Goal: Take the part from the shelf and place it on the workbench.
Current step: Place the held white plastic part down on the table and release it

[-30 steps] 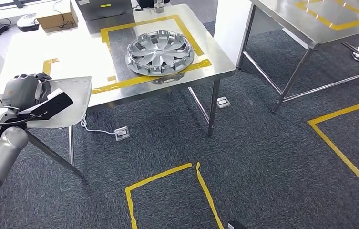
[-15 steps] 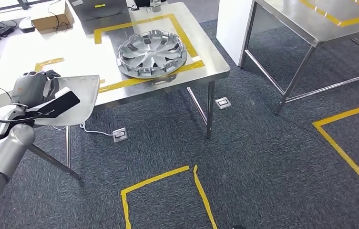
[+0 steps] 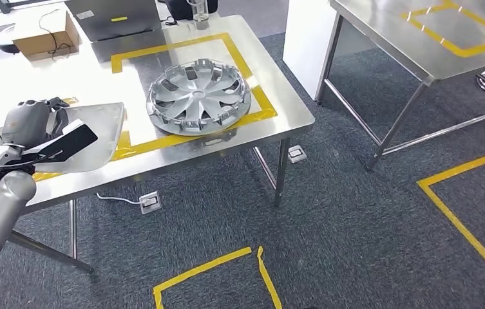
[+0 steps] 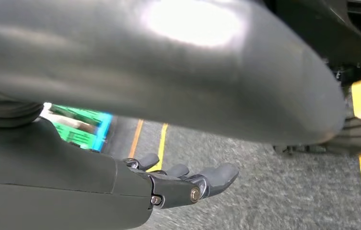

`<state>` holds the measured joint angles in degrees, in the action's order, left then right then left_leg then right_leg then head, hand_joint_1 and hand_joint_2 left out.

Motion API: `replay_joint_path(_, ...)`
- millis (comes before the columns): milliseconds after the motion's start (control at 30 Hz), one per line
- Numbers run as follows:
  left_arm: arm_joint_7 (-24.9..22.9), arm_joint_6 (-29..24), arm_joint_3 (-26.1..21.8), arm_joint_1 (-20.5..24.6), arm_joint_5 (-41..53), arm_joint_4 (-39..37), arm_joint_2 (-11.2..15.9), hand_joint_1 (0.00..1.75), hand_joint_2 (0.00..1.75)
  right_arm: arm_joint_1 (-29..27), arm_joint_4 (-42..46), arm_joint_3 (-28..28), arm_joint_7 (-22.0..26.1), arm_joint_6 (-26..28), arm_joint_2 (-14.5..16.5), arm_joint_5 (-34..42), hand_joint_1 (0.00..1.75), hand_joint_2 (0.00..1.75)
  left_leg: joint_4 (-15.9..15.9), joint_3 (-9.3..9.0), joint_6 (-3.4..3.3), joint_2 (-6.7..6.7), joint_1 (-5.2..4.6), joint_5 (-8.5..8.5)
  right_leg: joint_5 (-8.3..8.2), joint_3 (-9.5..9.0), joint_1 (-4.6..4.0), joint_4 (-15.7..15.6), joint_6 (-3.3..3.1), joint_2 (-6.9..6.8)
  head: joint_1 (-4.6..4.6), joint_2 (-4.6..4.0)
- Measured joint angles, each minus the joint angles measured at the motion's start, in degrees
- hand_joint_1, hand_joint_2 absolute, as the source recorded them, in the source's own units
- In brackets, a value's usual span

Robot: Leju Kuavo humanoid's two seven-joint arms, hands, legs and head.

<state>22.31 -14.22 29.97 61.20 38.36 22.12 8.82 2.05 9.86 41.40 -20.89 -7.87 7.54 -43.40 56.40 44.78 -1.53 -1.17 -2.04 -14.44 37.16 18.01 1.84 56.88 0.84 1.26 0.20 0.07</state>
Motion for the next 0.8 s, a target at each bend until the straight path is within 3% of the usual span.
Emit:
replay_joint_path(33, 0.03, -0.02, 0.00, 0.14, 0.03, 0.07, -0.15, 1.75, 1.75, 0.15, 0.03, 0.01, -0.54, 0.01, -0.10, 0.00, 0.00, 0.00, -0.10, -1.05, -0.17, -0.12, 0.15, -1.14, -1.46, 0.72, -0.11, 2.51, 0.03, -0.15, 0.11, 0.00)
replay_joint_path(67, 0.03, -0.04, 0.00, 0.25, 0.04, 0.08, -0.26, 1.75, 1.75, 0.33, 0.05, 0.02, -0.82, 0.02, -0.18, 0.01, 0.00, 0.00, -0.14, -2.17, -0.45, -0.26, 0.16, -2.08, -2.51, 2.71, -0.23, 6.06, -0.06, -0.32, 0.24, 0.00)
replay_joint_path(100, 0.03, -0.06, 0.00, 0.20, 0.06, 0.04, -0.37, 1.75, 1.75, 0.46, 0.05, 0.03, -0.71, 0.03, -0.25, 0.01, 0.00, 0.00, -0.18, -3.34, -0.74, -0.38, 0.13, -3.02, -2.51, 5.57, -0.50, 10.08, -0.28, -0.48, 0.35, 0.00)
replay_joint_path(133, 0.02, -0.08, 0.00, 0.04, 0.06, -0.07, -0.48, 1.75, 1.75, 0.51, 0.06, 0.04, -0.17, 0.03, -0.29, 0.01, 0.00, 0.00, -0.20, -4.47, -1.02, -0.46, 0.02, -4.11, -1.28, 8.79, -0.90, 13.69, -0.59, -0.58, 0.49, 0.00)
replay_joint_path(200, -0.01, -0.08, 0.00, -0.55, 0.07, -0.25, -0.76, 1.75, 1.75, 0.37, 0.06, 0.10, 1.52, 0.05, -0.31, 0.01, 0.00, 0.00, -0.19, -7.04, -1.45, -0.73, -0.29, -6.40, 4.06, 14.89, -1.78, 17.31, -1.07, -0.61, 0.61, 0.00)
replay_joint_path(233, -0.01, -0.08, 0.00, -0.77, 0.08, -0.31, -0.93, 1.75, 1.75, 0.20, 0.05, 0.17, 2.06, 0.07, -0.31, 0.01, 0.00, 0.00, -0.17, -8.58, -1.57, -0.92, -0.51, -7.57, 6.51, 17.37, -2.15, 17.15, -1.31, -0.59, 0.68, 0.00)
replay_joint_path(267, 0.00, -0.08, 0.00, -0.88, 0.10, -0.34, -1.08, 1.75, 1.75, 0.04, 0.05, 0.28, 2.31, 0.09, -0.31, 0.01, 0.00, 0.00, -0.13, -10.28, -1.66, -1.10, -0.78, -8.80, 7.39, 19.45, -2.43, 15.87, -1.59, -0.54, 0.70, 0.00)
replay_joint_path(300, 0.05, -0.06, 0.00, -0.89, 0.13, -0.38, -1.17, 1.75, 1.75, -0.05, 0.04, 0.40, 2.32, 0.11, -0.31, 0.01, 0.00, 0.00, -0.10, -11.89, -1.74, -1.20, -1.04, -9.93, 6.42, 20.99, -2.64, 13.99, -1.90, -0.46, 0.74, 0.00)
replay_joint_path(333, 0.18, -0.03, 0.01, -0.92, 0.17, -0.45, -1.27, 1.75, 1.75, -0.20, 0.04, 0.53, 2.26, 0.15, -0.31, 0.01, 0.00, 0.00, -0.08, -13.36, -1.86, -1.23, -1.27, -11.28, 1.46, 22.30, -2.80, 10.84, -2.27, -0.31, 0.73, 0.00)
replay_joint_path(400, 0.49, 0.20, 0.02, -0.82, 0.27, -0.95, -1.56, 1.75, 1.75, -0.46, -0.02, 0.75, 2.70, 0.26, -0.34, -0.01, 0.00, 0.00, 0.84, -15.34, -1.81, -1.67, -1.67, -13.96, -11.84, 24.44, -3.23, 4.15, -2.92, 0.12, 0.56, 0.01)
replay_joint_path(433, 0.62, 0.31, 0.04, -0.90, 0.38, -1.14, -1.79, 1.75, 1.75, -0.61, -0.05, 0.85, 3.18, 0.34, -0.36, -0.04, 0.00, 0.00, 1.68, -15.99, -1.70, -1.96, -1.78, -15.21, -17.23, 24.89, -3.35, 1.92, -3.24, 0.23, 0.50, 0.01)
replay_joint_path(467, 0.70, 0.41, 0.07, -0.89, 0.50, -1.31, -1.95, 1.75, 1.75, -0.64, -0.08, 0.91, 3.51, 0.43, -0.37, -0.08, 0.00, 0.00, 3.03, -16.29, -1.51, -2.27, -1.87, -15.79, -19.03, 24.93, -3.48, 1.09, -3.45, 0.20, 0.43, 0.01)
replay_joint_path(533, 0.73, 0.38, 0.10, -0.63, 0.73, -1.17, -1.96, 1.75, 1.75, -0.34, -0.08, 0.96, 3.19, 0.57, -0.28, -0.15, 0.00, 0.00, 5.96, -15.73, -1.09, -1.97, -1.86, -15.98, -18.75, 23.77, -3.26, 1.44, -3.85, -0.19, 0.79, 0.00)
replay_joint_path(600, 0.64, 0.29, 0.11, 0.31, 0.77, -1.15, -1.73, 1.75, 1.75, 0.17, -0.04, 0.98, 2.46, 0.60, -0.33, -0.17, 0.00, 0.00, 10.62, -13.17, -0.13, -0.78, -1.31, -16.75, -18.13, 23.11, -2.91, 1.33, -4.13, -0.44, 0.85, 0.00)
replay_joint_path(700, 0.71, 0.27, 0.11, 0.49, 0.87, -1.29, -1.67, 1.75, 1.75, 0.48, -0.01, 1.01, 3.15, 0.60, -0.57, -0.24, 0.00, 0.00, 17.78, -8.26, 1.84, 0.37, 0.54, -21.97, -17.11, 22.48, -2.27, 1.36, -3.86, -0.57, 0.59, 0.00)
replay_joint_path(733, 0.75, 0.24, 0.11, 0.25, 0.97, -1.35, -1.67, 1.75, 1.75, 0.47, -0.01, 1.01, 3.46, 0.59, -0.60, -0.28, 0.00, 0.00, 18.16, -7.48, 2.35, 0.48, 1.09, -22.67, -16.76, 22.21, -2.00, 1.44, -3.64, -0.62, 0.57, 0.00)
replay_joint_path(767, 0.78, 0.20, 0.11, 0.08, 1.10, -1.41, -1.66, 1.75, 1.75, 0.45, -0.01, 1.01, 3.62, 0.59, -0.61, -0.33, 0.00, 0.00, 16.92, -7.46, 2.77, 0.56, 1.58, -21.86, -16.41, 21.93, -1.71, 1.57, -3.38, -0.67, 0.57, 0.00)
replay_joint_path(800, 0.78, 0.14, 0.12, 0.02, 1.20, -1.45, -1.66, 1.75, 1.75, 0.43, -0.01, 1.01, 3.61, 0.59, -0.61, -0.38, 0.00, 0.00, 14.40, -8.07, 3.10, 0.63, 1.95, -19.90, -16.10, 21.67, -1.45, 1.73, -3.11, -0.71, 0.57, 0.00)
